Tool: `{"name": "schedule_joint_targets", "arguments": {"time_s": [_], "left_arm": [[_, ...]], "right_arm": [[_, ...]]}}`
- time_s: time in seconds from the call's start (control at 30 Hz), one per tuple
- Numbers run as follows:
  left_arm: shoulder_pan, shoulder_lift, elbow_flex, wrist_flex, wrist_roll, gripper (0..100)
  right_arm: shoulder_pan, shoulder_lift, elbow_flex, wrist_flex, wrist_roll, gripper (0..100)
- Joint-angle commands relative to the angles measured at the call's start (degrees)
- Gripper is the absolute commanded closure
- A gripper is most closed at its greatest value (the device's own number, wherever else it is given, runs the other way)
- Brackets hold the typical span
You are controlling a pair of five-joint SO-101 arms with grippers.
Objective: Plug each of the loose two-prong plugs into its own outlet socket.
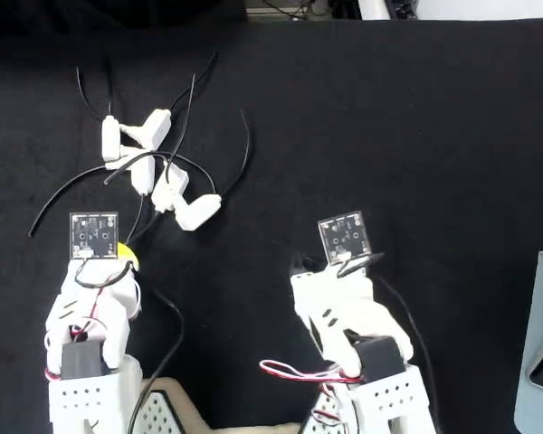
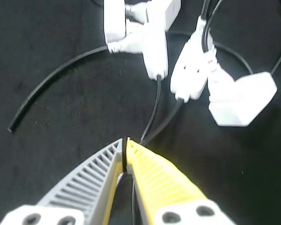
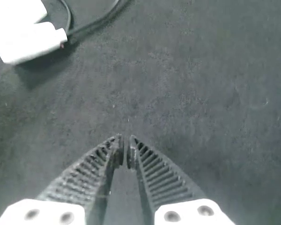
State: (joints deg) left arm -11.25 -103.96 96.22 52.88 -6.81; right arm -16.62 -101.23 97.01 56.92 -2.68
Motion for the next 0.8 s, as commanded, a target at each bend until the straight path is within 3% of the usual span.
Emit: {"name": "schedule_joint_targets", "arguments": {"time_s": [0.0,0.27,0.53,0.77], "left_arm": [[0.4,-0.1,1.1,2.8,-0.4,97],[-0.1,-0.1,1.1,13.4,-0.4,97],[0.3,-0.1,1.1,20.0,-0.2,97],[0.1,-0.1,1.1,19.2,-0.2,97]], "right_arm": [[0.8,-0.3,-0.1,1.8,-0.4,98.5],[0.8,-0.7,-0.2,14.5,-0.3,98.5],[0.8,-0.8,-0.2,14.5,-0.3,98.5],[0.8,-0.8,-0.2,14.5,-0.3,98.5]]}}
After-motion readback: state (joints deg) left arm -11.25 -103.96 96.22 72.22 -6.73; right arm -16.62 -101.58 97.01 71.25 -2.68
